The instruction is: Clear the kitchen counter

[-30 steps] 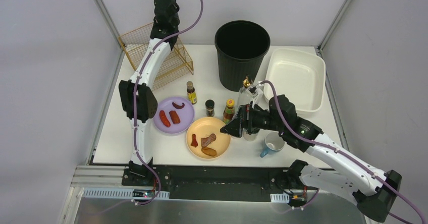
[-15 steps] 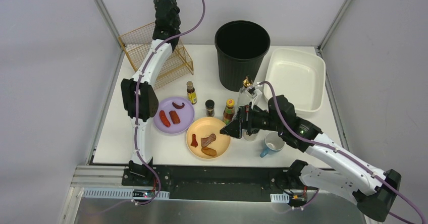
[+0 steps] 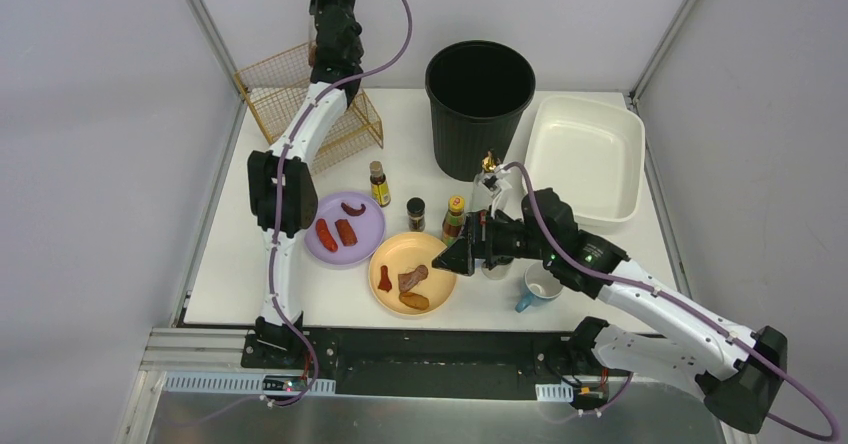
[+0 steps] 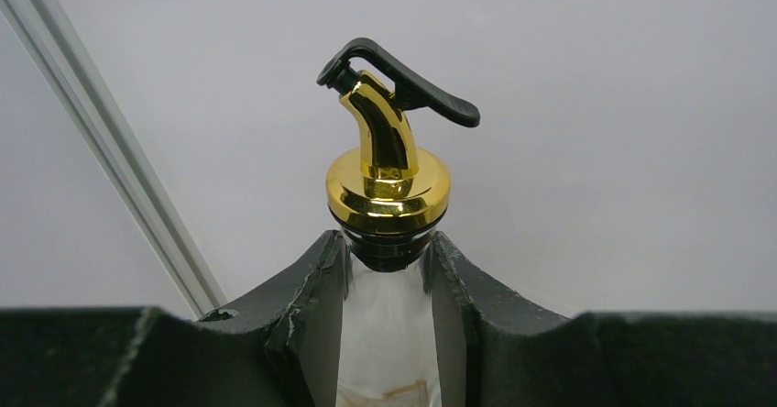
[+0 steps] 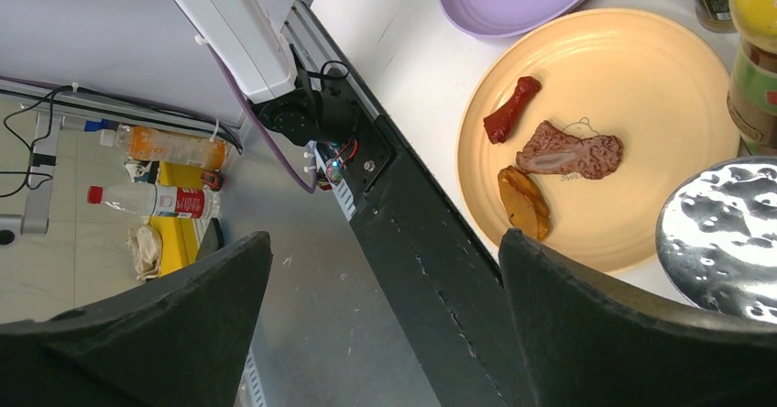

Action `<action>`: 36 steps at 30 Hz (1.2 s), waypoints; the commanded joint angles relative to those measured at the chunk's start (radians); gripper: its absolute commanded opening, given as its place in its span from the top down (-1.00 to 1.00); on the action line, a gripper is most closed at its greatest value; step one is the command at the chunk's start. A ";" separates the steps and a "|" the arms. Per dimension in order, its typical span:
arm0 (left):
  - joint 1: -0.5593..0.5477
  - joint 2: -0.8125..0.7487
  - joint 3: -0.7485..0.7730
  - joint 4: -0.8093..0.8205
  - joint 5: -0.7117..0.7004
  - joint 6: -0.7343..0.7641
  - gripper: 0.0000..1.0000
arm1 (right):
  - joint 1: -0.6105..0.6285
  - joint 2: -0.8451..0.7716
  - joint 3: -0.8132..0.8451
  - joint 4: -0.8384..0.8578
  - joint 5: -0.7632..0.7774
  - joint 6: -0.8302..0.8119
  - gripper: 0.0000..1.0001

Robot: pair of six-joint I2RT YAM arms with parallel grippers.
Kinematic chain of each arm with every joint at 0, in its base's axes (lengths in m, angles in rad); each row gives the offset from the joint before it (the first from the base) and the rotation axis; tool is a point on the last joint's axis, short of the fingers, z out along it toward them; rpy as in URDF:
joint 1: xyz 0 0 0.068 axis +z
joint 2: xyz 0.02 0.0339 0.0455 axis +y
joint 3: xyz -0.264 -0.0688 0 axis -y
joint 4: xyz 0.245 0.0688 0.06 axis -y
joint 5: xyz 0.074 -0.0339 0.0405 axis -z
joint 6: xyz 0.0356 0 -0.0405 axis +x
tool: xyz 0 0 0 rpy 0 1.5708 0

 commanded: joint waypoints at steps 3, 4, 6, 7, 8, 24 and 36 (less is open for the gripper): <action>0.013 -0.004 -0.004 0.071 -0.027 -0.046 1.00 | 0.011 0.007 -0.008 0.057 -0.015 -0.010 -0.98; 0.015 0.000 -0.004 0.064 -0.027 -0.053 1.00 | 0.010 0.007 -0.008 0.057 -0.016 -0.010 -0.98; 0.017 0.008 0.001 0.042 -0.024 -0.069 1.00 | 0.010 0.009 -0.008 0.057 -0.017 -0.010 -0.98; 0.018 0.014 0.006 0.033 -0.021 -0.075 1.00 | 0.012 0.008 -0.008 0.057 -0.016 -0.011 -0.98; 0.019 0.019 0.014 0.018 -0.023 -0.081 1.00 | 0.012 0.008 -0.008 0.057 -0.016 -0.011 -0.98; 0.038 0.051 0.110 -0.315 -0.041 -0.277 1.00 | 0.019 0.014 -0.016 0.068 -0.015 -0.004 -0.98; 0.063 0.021 0.054 -0.441 0.055 -0.408 1.00 | 0.029 0.001 -0.031 0.078 -0.006 0.005 -0.98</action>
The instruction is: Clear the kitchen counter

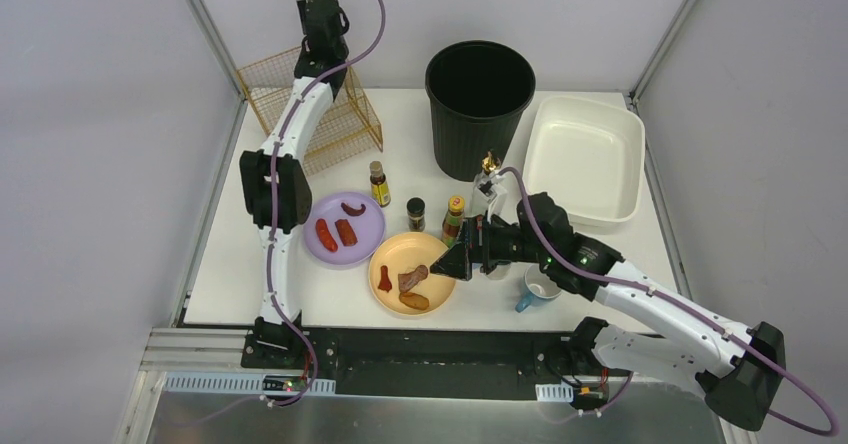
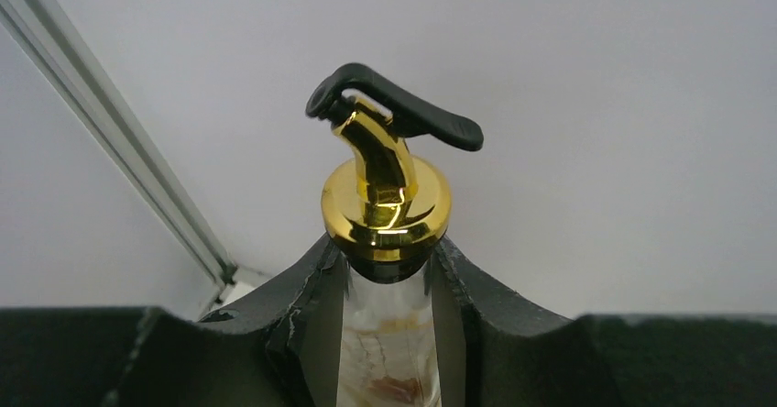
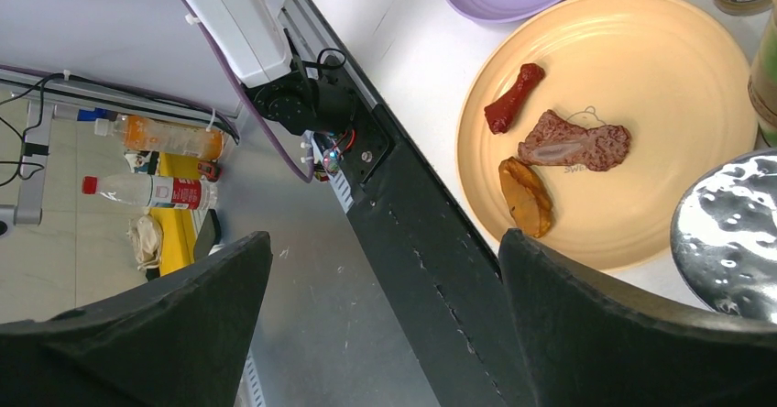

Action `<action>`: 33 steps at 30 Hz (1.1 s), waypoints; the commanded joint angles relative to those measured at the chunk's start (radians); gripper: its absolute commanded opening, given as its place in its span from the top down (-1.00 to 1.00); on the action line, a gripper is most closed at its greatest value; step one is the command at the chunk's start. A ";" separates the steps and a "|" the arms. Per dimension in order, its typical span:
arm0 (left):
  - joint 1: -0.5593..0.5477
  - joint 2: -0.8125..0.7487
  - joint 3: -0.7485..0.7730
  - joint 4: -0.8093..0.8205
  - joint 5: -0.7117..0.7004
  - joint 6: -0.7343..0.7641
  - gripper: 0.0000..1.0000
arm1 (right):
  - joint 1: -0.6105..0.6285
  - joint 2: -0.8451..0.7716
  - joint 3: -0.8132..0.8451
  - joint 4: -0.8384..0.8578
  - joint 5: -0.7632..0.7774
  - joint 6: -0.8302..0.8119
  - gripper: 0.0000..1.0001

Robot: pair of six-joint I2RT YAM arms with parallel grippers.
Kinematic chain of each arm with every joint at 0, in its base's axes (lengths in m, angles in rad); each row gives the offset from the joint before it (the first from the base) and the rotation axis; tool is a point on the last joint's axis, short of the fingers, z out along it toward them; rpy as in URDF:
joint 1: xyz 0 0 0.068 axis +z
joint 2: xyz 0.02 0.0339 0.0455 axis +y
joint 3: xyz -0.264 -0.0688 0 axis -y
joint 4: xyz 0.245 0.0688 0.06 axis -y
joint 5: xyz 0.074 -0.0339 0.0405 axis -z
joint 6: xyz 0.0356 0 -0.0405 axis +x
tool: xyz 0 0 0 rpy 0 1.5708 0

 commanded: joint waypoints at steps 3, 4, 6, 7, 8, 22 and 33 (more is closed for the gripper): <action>0.003 -0.037 -0.103 -0.074 0.070 -0.118 1.00 | 0.011 -0.017 0.000 0.049 -0.003 0.005 -0.98; 0.004 -0.050 -0.125 -0.068 0.076 -0.125 1.00 | 0.013 -0.019 0.000 0.049 -0.002 0.004 -0.97; 0.005 -0.074 -0.156 -0.069 0.089 -0.139 1.00 | 0.017 -0.025 -0.003 0.051 0.001 0.009 -0.97; 0.005 -0.085 -0.170 -0.072 0.098 -0.148 1.00 | 0.019 -0.030 -0.004 0.052 0.003 0.012 -0.98; 0.005 -0.097 -0.184 -0.077 0.107 -0.156 1.00 | 0.021 -0.032 -0.005 0.052 0.005 0.015 -0.98; -0.027 -0.204 -0.338 -0.112 0.234 -0.329 1.00 | 0.057 -0.099 -0.010 0.003 0.079 0.029 -0.98; -0.104 -0.205 -0.256 -0.197 0.287 -0.383 1.00 | 0.076 -0.131 -0.013 -0.017 0.129 0.046 -0.97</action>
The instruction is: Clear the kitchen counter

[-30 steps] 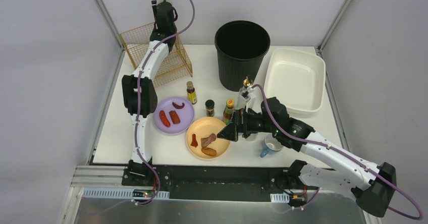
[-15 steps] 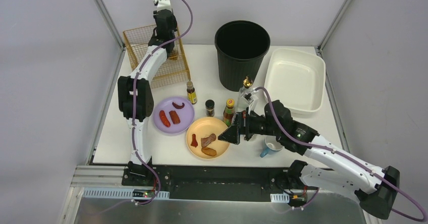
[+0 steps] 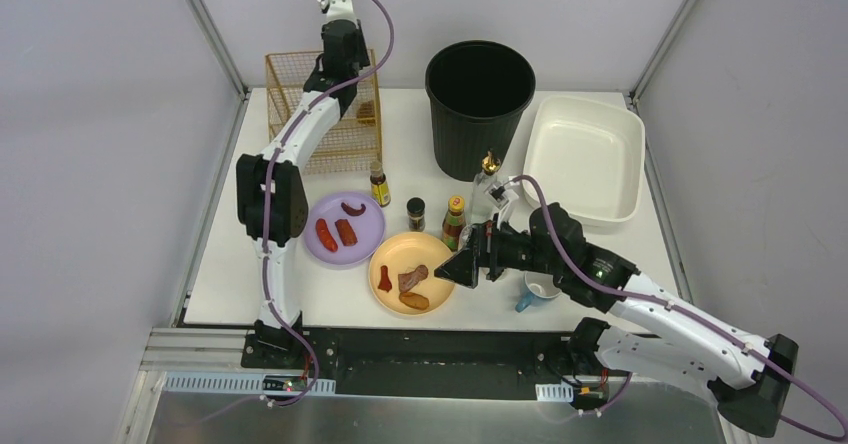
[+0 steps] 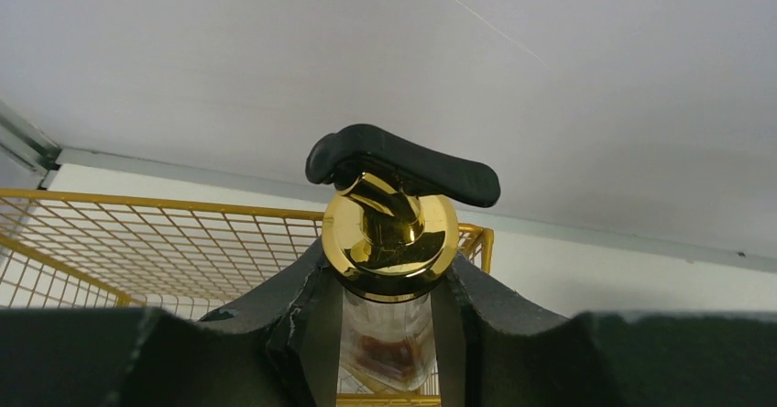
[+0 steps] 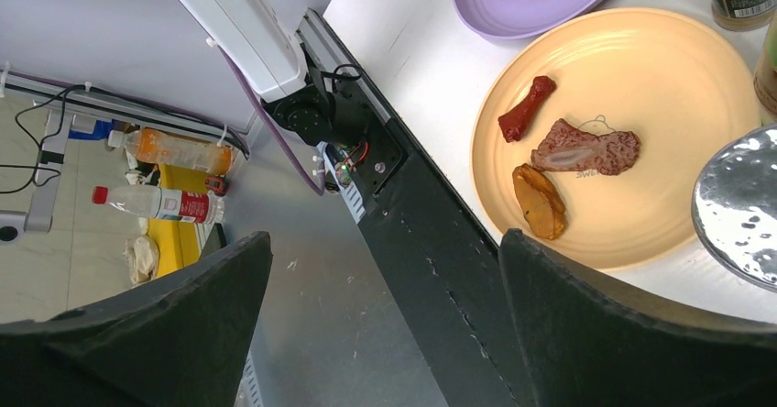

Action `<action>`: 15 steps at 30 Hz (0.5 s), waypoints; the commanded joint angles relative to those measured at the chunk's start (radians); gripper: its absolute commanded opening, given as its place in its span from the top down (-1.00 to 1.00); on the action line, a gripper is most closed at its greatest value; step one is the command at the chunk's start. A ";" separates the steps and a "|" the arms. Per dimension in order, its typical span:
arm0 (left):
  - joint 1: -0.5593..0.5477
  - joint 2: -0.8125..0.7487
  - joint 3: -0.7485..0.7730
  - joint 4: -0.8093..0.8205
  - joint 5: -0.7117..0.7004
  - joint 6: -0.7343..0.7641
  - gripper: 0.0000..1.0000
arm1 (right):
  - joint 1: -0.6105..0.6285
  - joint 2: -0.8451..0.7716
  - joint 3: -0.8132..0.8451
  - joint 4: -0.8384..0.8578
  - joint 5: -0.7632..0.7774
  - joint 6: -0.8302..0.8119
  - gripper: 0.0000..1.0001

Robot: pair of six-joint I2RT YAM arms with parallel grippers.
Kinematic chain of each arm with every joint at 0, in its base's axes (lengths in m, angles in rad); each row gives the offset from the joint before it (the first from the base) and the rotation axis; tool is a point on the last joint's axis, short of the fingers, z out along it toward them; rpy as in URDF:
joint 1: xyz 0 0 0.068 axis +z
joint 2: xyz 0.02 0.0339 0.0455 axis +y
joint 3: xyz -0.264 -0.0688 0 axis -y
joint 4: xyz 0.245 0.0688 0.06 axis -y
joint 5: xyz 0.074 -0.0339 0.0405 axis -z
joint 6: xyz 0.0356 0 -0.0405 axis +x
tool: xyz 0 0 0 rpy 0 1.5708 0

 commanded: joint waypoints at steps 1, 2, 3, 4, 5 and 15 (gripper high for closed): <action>-0.071 -0.059 0.073 -0.027 0.074 -0.073 1.00 | 0.011 -0.030 0.003 0.001 0.038 0.019 -0.98; -0.080 -0.060 0.075 -0.029 0.070 -0.072 1.00 | 0.013 -0.033 0.004 0.000 0.042 0.020 -0.98; -0.088 -0.060 0.076 -0.029 0.067 -0.073 1.00 | 0.013 -0.036 0.003 -0.004 0.046 0.023 -0.98; -0.098 -0.061 0.077 -0.032 0.062 -0.075 1.00 | 0.015 -0.039 0.003 -0.007 0.050 0.024 -0.98; -0.105 -0.062 0.078 -0.035 0.055 -0.075 1.00 | 0.017 -0.042 0.005 -0.012 0.057 0.026 -0.98; -0.173 -0.055 0.113 -0.037 0.016 -0.115 1.00 | 0.033 -0.072 0.020 -0.057 0.112 0.048 -0.98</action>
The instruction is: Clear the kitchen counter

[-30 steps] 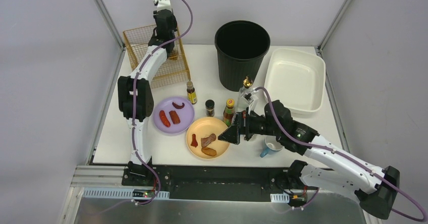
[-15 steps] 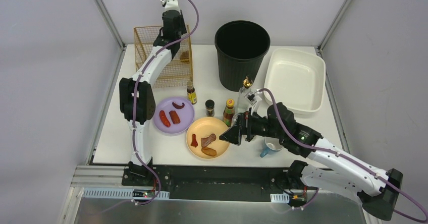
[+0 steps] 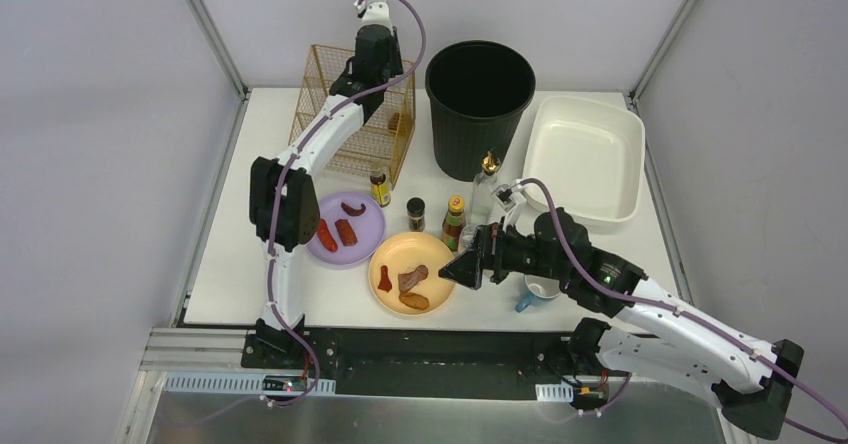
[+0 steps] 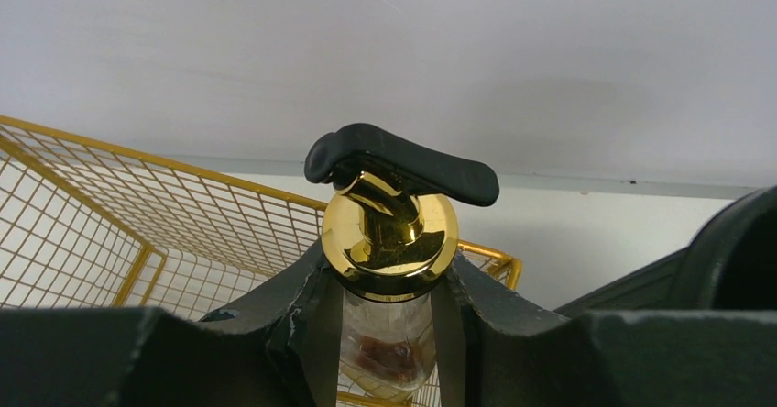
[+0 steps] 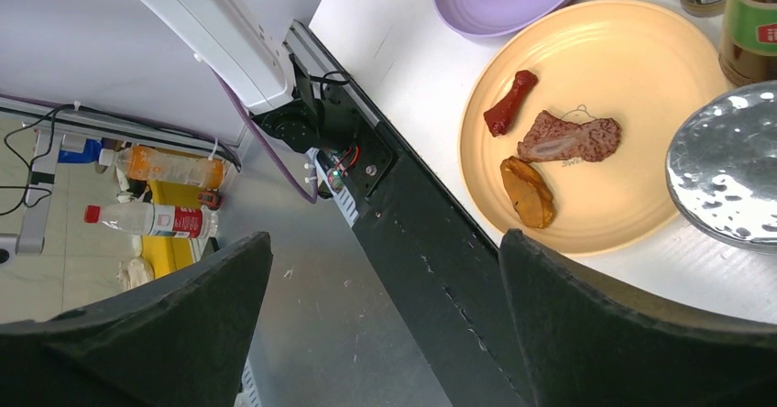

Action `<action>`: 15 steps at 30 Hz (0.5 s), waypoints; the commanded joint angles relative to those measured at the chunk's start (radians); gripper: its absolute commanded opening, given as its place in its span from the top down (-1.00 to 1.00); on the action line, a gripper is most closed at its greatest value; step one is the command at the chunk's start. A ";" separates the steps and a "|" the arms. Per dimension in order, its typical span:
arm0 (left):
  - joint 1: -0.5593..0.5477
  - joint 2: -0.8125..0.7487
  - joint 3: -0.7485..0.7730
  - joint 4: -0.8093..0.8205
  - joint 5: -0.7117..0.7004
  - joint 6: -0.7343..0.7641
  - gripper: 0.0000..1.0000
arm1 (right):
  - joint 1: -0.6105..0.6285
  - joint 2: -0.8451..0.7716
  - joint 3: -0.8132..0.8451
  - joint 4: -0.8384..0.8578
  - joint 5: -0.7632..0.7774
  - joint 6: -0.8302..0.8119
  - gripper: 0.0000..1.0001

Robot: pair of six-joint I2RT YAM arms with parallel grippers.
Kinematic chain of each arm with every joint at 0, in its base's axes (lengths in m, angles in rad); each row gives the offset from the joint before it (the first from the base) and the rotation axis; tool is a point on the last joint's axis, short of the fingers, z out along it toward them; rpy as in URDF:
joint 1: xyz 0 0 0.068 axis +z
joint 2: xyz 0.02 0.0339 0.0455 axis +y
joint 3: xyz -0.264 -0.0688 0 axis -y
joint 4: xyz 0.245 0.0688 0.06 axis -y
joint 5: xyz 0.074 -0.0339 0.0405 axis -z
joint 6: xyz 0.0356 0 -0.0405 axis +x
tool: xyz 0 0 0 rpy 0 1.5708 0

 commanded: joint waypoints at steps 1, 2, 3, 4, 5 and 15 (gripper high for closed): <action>-0.033 -0.052 0.080 0.038 0.005 -0.082 1.00 | 0.012 -0.028 0.019 -0.005 0.041 0.027 -0.98; -0.033 -0.051 0.084 0.036 0.004 -0.080 1.00 | 0.014 -0.028 0.019 -0.007 0.044 0.030 -0.98; -0.033 -0.053 0.083 0.035 0.002 -0.077 0.99 | 0.014 -0.030 0.018 -0.011 0.048 0.033 -0.98; -0.033 -0.055 0.080 0.033 0.003 -0.067 0.83 | 0.017 -0.030 0.018 -0.014 0.052 0.034 -0.98; -0.033 -0.059 0.075 0.029 0.004 -0.059 0.69 | 0.017 -0.030 0.018 -0.019 0.055 0.034 -0.97; -0.033 -0.157 -0.019 0.017 0.050 -0.017 -0.36 | 0.016 0.000 0.068 -0.062 0.104 0.014 -0.98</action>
